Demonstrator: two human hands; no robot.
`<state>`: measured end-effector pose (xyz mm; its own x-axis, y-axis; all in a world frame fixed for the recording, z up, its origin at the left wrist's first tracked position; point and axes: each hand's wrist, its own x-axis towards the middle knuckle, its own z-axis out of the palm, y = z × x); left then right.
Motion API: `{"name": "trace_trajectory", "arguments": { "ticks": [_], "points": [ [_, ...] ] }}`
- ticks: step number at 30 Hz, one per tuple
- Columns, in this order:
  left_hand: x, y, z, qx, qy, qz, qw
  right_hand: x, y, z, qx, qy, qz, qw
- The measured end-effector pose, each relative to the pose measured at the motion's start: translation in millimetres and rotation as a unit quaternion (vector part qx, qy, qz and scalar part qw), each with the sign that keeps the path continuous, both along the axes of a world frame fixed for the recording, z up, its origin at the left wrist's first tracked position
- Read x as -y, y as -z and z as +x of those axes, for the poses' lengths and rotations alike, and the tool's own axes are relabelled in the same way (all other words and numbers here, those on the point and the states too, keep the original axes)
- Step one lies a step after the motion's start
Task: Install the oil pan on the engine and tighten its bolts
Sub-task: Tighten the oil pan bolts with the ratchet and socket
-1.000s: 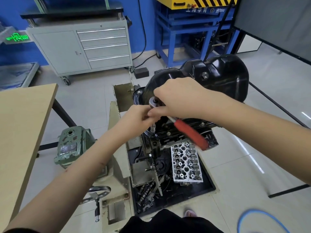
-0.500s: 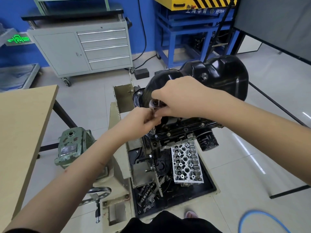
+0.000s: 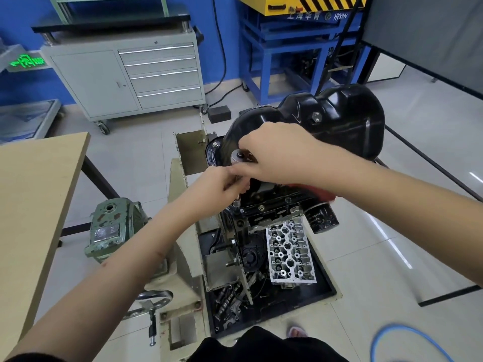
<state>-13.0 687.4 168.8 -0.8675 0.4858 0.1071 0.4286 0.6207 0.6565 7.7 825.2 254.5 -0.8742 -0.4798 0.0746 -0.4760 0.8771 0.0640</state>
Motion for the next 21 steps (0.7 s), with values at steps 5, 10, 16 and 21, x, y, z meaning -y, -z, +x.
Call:
{"name": "trace_trajectory", "arguments": {
  "ticks": [5,10,16,21],
  "points": [
    [2,-5,-1,0.036,0.048,-0.043,0.997,-10,-14,-5,0.064,-0.112,0.055,0.99],
    [3,-2,2,0.036,0.02,-0.023,0.999,1,-6,4,-0.023,-0.05,0.066,0.996],
    [4,-2,5,0.03,-0.005,-0.008,1.0,13,5,3,-0.001,0.006,0.008,1.0],
    [5,-6,4,0.058,0.032,-0.058,0.996,-4,-13,-12,0.111,-0.14,0.031,0.983]
  ]
}}
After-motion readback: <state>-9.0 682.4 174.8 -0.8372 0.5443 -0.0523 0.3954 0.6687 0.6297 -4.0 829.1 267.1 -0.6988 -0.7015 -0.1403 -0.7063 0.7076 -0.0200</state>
